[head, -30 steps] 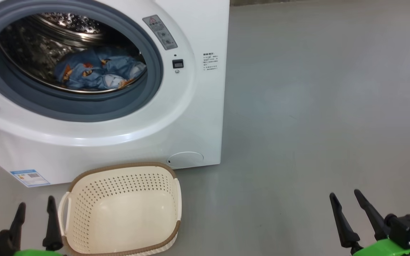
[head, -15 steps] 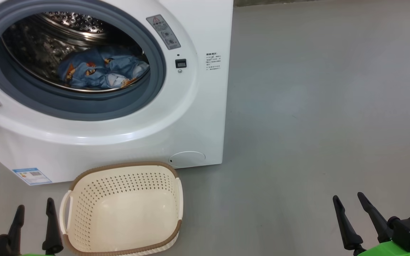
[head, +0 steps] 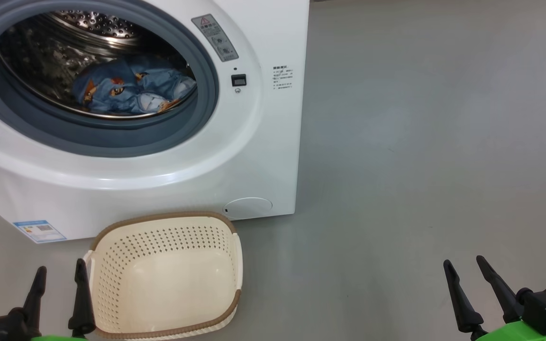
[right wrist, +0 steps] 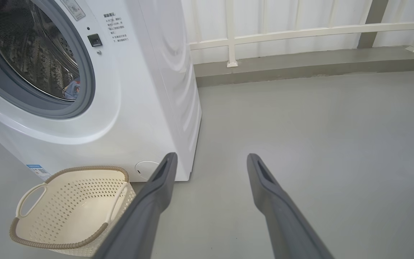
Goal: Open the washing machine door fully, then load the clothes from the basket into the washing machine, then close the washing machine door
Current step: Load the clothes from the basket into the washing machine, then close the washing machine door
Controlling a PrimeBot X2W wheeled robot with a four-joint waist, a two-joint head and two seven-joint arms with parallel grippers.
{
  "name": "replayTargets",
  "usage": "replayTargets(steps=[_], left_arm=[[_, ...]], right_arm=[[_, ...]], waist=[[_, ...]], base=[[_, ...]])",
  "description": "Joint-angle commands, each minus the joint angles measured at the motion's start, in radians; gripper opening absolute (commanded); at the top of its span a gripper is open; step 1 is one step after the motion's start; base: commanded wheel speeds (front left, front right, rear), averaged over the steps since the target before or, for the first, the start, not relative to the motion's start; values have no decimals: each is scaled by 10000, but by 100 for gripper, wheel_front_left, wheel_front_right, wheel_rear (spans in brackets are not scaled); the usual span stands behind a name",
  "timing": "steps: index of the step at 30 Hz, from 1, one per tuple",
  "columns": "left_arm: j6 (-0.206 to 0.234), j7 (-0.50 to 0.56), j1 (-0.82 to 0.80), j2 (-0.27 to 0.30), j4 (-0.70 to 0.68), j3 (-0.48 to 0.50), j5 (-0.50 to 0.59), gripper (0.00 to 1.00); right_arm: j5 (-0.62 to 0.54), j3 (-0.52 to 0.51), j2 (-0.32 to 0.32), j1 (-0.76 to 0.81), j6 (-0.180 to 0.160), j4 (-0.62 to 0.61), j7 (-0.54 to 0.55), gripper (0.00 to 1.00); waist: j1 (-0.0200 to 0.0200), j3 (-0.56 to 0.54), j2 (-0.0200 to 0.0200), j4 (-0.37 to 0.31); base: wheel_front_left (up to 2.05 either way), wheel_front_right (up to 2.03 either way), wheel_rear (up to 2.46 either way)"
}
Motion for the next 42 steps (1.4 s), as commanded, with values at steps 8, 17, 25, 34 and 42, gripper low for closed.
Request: replayTargets(steps=[8, 17, 25, 34, 42], left_arm=[[-25, -65, -94, 138, -323, 272, 10, 100], [-25, -65, -166, 154, -327, 302, 65, 100], [-25, -65, -165, 128, -354, 382, 104, 100], [-25, -65, -188, 139, -352, 425, 96, 100], [-25, -65, -176, 163, -519, 352, 40, 100]], right_arm=[[81, 170, -184, -152, 12, -276, -49, 100], [53, 126, -139, -178, 12, -315, -49, 100], [56, 115, -125, -170, 12, -323, -49, 100], [59, 75, -112, -174, 12, -341, -49, 100], [55, 76, -101, -198, 12, -332, -49, 100]], waist=[[0, 75, 0, 50], [0, 122, 0, 105], [0, 125, 0, 123], [0, 170, 0, 162], [0, 198, 0, 234]], base=[[0, 0, 0], [0, 0, 0], [-9, 9, 0], [-88, 88, 0], [-59, 59, 0]])
